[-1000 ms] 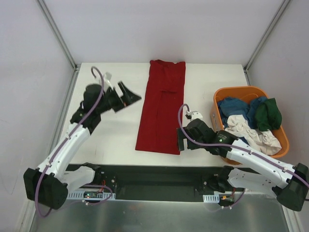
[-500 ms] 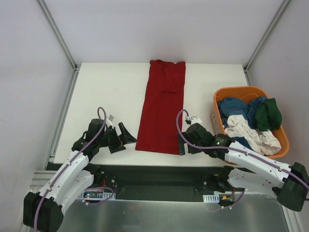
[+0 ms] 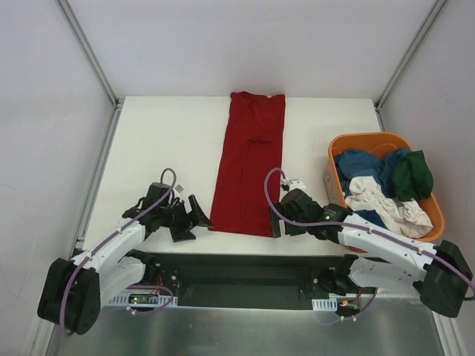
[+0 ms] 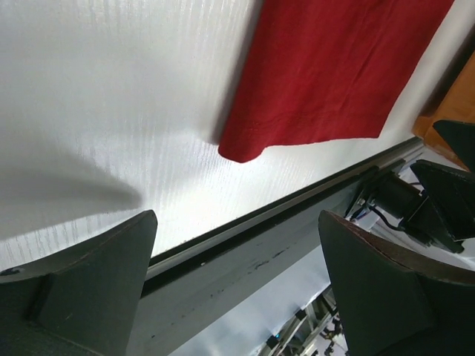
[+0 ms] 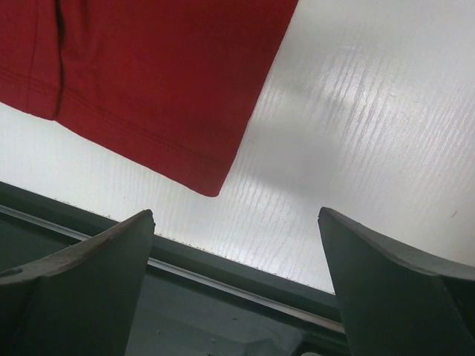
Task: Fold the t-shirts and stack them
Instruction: Fold the tshirt
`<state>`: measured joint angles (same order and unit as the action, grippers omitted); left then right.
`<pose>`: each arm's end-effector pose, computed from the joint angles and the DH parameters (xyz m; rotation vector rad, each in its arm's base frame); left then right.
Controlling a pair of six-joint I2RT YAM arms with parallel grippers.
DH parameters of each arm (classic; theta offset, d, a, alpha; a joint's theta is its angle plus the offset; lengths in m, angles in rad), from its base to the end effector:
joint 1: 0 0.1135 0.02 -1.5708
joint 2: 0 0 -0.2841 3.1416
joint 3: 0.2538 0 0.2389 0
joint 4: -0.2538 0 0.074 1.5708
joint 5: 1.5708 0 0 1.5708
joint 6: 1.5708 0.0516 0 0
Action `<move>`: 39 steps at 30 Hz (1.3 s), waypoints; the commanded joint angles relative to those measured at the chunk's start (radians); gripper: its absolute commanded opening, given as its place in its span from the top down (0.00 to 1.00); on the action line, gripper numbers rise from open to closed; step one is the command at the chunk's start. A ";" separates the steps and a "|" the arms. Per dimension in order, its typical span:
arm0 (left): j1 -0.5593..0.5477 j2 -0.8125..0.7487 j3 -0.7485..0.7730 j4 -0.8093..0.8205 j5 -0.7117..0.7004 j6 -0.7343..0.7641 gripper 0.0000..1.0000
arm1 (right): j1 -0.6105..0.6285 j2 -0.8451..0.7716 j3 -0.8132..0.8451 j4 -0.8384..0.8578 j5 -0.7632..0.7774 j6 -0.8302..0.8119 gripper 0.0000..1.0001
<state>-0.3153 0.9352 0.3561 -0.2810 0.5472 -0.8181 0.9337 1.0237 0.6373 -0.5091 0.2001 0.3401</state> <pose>0.1388 -0.0735 0.1763 -0.3842 2.5838 -1.1328 0.1194 0.1441 0.2273 -0.6382 2.3839 0.3159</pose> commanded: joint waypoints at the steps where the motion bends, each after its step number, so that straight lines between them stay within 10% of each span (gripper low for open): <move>1: -0.013 0.062 0.018 0.072 0.008 0.034 0.15 | 0.002 0.030 0.022 0.026 0.012 0.019 0.03; 19: -0.083 0.445 0.129 0.160 -0.064 0.094 1.00 | 0.004 0.098 -0.008 0.095 -0.011 0.045 0.03; 39: -0.174 0.298 0.006 0.184 -0.093 0.010 1.00 | 0.004 0.009 -0.120 0.145 -0.105 0.083 0.01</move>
<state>-0.4721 1.2850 0.4084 -0.0696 0.5102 -0.7757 0.9337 1.0256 0.5201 -0.3981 0.1146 0.4080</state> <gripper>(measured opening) 0.008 0.984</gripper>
